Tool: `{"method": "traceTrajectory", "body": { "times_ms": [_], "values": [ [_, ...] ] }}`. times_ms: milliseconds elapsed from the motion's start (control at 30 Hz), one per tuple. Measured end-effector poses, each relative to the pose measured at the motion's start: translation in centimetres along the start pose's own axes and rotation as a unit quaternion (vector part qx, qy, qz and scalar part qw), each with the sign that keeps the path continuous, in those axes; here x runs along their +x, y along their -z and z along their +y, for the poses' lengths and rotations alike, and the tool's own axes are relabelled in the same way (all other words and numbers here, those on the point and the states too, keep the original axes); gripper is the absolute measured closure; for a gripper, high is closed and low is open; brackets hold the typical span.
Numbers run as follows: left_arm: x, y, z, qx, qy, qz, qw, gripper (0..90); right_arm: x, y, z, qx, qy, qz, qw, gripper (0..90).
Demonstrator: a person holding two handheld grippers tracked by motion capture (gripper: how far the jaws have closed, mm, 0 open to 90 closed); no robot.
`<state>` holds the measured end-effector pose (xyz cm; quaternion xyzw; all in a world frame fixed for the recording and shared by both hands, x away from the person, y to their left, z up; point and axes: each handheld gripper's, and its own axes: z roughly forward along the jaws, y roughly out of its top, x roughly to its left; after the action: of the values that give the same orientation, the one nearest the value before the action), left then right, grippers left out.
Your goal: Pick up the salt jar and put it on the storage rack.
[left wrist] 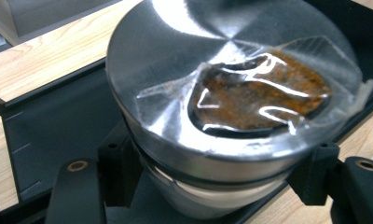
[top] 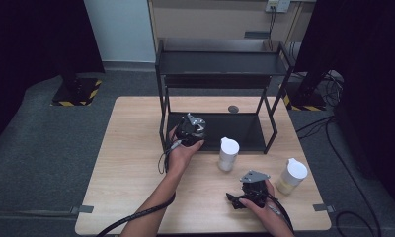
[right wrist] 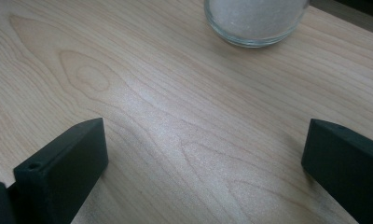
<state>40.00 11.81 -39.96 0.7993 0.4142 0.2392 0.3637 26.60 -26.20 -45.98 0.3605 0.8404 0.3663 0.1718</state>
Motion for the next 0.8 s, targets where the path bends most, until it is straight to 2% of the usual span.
{"method": "traceTrajectory", "body": {
  "times_ms": [300, 433, 800],
  "values": [
    [0.2, -0.9, -0.3, 0.005, 0.007, 0.0, 1.0, 30.0, 0.0, 0.0, 0.0, 0.0, 0.001, 0.001, 1.0, 0.9],
    [0.2, -1.1, -0.6, -0.002, 0.018, 0.0, 0.9998, 30.0, 0.0, 0.0, 0.0, 0.0, 0.001, 0.001, 1.0, 0.9],
    [0.6, -1.3, -0.9, -0.007, 0.028, -0.001, 0.9996, 30.0, 0.0, 0.0, 0.0, 0.0, 0.001, 0.001, 1.0, 0.8]
  ]
}}
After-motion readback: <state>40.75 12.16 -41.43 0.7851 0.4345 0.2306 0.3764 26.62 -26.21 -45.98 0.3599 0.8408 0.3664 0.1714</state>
